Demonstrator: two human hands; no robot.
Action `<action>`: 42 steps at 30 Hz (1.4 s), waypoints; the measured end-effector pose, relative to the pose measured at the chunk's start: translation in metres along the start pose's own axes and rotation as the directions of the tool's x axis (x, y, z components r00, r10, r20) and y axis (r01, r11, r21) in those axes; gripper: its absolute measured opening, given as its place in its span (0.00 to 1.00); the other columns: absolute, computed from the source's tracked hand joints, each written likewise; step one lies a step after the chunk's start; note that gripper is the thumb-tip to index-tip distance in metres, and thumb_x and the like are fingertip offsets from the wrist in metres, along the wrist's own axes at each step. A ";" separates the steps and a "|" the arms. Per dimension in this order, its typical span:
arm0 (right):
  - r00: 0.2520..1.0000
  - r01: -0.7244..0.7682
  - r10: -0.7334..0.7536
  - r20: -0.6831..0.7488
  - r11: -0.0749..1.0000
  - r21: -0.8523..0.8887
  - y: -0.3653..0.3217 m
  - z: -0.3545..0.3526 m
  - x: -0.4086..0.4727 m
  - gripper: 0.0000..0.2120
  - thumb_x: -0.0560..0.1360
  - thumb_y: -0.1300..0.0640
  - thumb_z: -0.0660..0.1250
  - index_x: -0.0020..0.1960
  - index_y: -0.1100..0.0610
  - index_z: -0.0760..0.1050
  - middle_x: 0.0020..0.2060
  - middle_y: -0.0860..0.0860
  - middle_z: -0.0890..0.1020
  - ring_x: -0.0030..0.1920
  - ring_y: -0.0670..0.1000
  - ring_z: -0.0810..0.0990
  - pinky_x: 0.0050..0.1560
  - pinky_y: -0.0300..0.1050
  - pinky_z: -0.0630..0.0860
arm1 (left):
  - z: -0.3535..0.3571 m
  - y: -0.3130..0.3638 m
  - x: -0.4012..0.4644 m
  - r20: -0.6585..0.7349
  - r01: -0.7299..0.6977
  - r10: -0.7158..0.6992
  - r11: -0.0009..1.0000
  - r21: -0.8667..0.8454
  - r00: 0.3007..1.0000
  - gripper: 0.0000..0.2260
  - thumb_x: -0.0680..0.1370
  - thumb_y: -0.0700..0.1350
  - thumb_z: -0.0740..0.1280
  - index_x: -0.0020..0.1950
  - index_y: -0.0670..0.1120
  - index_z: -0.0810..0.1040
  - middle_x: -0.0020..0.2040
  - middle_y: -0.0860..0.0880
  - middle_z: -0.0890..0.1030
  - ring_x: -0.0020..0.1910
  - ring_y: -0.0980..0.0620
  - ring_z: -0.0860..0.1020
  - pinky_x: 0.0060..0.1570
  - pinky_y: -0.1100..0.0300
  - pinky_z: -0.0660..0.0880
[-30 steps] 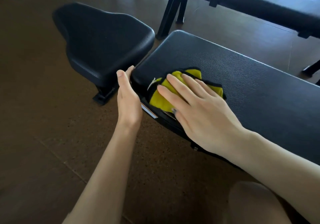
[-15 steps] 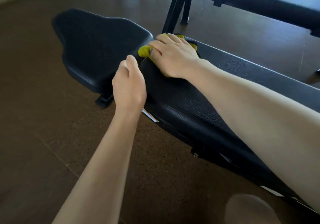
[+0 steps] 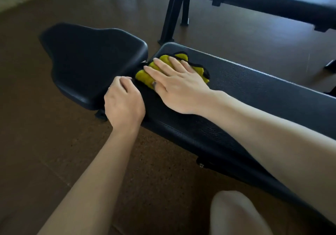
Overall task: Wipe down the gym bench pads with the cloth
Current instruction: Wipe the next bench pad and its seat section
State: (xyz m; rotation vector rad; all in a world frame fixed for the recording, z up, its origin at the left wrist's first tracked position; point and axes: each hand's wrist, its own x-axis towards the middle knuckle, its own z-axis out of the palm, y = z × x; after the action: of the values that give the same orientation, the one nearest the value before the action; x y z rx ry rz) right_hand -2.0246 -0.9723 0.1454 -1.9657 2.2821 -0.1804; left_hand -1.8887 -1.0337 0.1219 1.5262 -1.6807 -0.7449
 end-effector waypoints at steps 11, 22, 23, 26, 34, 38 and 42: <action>0.958 -0.268 0.266 -0.107 0.964 0.000 0.071 -0.013 -0.031 0.25 0.86 0.42 0.44 0.83 0.42 0.52 0.83 0.48 0.54 0.82 0.57 0.52 0.81 0.56 0.49 | -0.004 0.004 -0.001 0.006 0.048 -0.049 0.998 0.047 0.999 0.20 0.84 0.44 0.50 0.63 0.47 0.81 0.57 0.50 0.81 0.57 0.50 0.76 0.51 0.61 0.64; 0.980 -0.198 0.199 -0.026 0.980 0.017 0.015 -0.001 -0.157 0.27 0.86 0.40 0.40 0.83 0.40 0.43 0.84 0.46 0.48 0.84 0.56 0.44 0.82 0.60 0.46 | 0.003 0.008 -0.005 -0.034 0.073 -0.071 0.996 0.058 0.997 0.19 0.83 0.43 0.53 0.63 0.48 0.81 0.61 0.45 0.83 0.63 0.43 0.77 0.57 0.53 0.71; 0.983 -0.182 0.182 -0.036 0.983 0.015 0.019 -0.001 -0.132 0.26 0.86 0.41 0.41 0.83 0.40 0.44 0.84 0.47 0.49 0.84 0.57 0.45 0.82 0.60 0.46 | 0.002 0.008 -0.005 -0.031 0.074 -0.072 0.995 0.060 0.997 0.19 0.83 0.44 0.53 0.64 0.48 0.81 0.61 0.45 0.83 0.63 0.43 0.77 0.58 0.53 0.71; 0.970 -0.243 0.243 -0.012 0.970 0.029 0.015 -0.003 -0.069 0.27 0.86 0.42 0.42 0.84 0.42 0.45 0.84 0.49 0.48 0.83 0.60 0.44 0.81 0.63 0.44 | 0.000 0.007 -0.006 0.004 0.076 -0.076 0.996 0.054 0.997 0.19 0.83 0.46 0.53 0.65 0.48 0.80 0.62 0.45 0.82 0.63 0.43 0.77 0.59 0.51 0.72; 0.990 -0.102 0.110 -0.086 0.991 0.089 -0.030 0.006 -0.133 0.25 0.86 0.46 0.49 0.83 0.45 0.54 0.83 0.51 0.56 0.83 0.60 0.50 0.82 0.62 0.49 | 0.002 0.013 -0.010 -0.038 0.123 -0.121 0.990 0.066 0.992 0.18 0.82 0.48 0.55 0.63 0.46 0.81 0.62 0.45 0.81 0.62 0.42 0.77 0.56 0.51 0.73; 0.992 -0.108 0.112 -0.054 0.992 0.065 0.009 -0.005 -0.103 0.25 0.86 0.43 0.46 0.83 0.41 0.52 0.84 0.47 0.53 0.83 0.57 0.49 0.82 0.58 0.47 | 0.001 0.011 -0.009 -0.033 0.108 -0.106 0.992 0.066 0.994 0.17 0.83 0.48 0.55 0.63 0.47 0.81 0.61 0.46 0.82 0.62 0.43 0.77 0.53 0.55 0.69; 0.914 -0.386 0.387 -0.118 0.922 0.035 0.088 -0.005 -0.112 0.25 0.86 0.43 0.47 0.83 0.39 0.52 0.84 0.45 0.53 0.83 0.55 0.51 0.82 0.56 0.47 | -0.001 0.012 -0.012 -0.008 0.103 -0.102 0.993 0.055 0.995 0.18 0.83 0.47 0.55 0.65 0.46 0.81 0.62 0.46 0.82 0.63 0.45 0.77 0.53 0.58 0.68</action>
State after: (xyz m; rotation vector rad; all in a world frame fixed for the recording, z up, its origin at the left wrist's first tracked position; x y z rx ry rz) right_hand -2.0952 -0.8487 0.1372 -1.4893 2.6838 -0.2778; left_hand -1.8945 -1.0207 0.1302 1.6621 -1.6416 -0.7520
